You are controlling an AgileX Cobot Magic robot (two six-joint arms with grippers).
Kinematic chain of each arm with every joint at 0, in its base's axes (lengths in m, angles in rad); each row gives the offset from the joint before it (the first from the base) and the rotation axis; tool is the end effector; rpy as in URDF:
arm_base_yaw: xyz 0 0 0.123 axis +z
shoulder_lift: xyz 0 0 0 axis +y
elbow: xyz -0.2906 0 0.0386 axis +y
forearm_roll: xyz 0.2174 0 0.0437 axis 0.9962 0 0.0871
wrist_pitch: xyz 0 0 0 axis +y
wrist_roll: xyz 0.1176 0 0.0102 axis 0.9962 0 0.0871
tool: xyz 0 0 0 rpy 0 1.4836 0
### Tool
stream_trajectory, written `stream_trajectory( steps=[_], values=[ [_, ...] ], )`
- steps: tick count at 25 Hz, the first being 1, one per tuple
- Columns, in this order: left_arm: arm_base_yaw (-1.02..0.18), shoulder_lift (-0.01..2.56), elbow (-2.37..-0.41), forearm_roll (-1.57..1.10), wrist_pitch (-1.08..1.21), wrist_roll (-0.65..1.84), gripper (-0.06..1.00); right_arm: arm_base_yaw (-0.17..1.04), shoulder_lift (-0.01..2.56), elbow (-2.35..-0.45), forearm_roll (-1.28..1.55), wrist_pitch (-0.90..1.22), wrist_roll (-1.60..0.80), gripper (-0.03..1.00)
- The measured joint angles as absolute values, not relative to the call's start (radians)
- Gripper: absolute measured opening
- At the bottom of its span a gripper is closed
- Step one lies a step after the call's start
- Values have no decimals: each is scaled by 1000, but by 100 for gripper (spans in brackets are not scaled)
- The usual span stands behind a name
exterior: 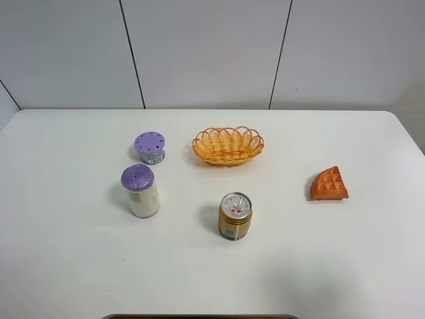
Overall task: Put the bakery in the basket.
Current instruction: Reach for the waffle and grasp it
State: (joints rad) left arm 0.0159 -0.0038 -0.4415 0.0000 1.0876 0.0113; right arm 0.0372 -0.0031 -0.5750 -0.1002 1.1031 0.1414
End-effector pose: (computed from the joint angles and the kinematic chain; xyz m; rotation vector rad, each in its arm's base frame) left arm -0.0131 -0.0002 0.2313 -0.0049 2.1259 0.0161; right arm -0.0256 -0.0115 0.2664 0.1161 2.0014 -0.0044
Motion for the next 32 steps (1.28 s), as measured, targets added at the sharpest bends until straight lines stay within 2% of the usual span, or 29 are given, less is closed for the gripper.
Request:
stream_trajectory(
  steps=[20, 24, 32],
  values=[
    [16, -4, -441, 0, 1088, 11, 99, 37, 7, -577, -100, 1103, 141, 89],
    [16, -4, -441, 0, 1088, 11, 99, 37, 125, -631, -99, 1103, 141, 89],
    [16, -4, -441, 0, 1088, 11, 99, 37, 518, -824, -72, 1104, 141, 89]
  ],
)
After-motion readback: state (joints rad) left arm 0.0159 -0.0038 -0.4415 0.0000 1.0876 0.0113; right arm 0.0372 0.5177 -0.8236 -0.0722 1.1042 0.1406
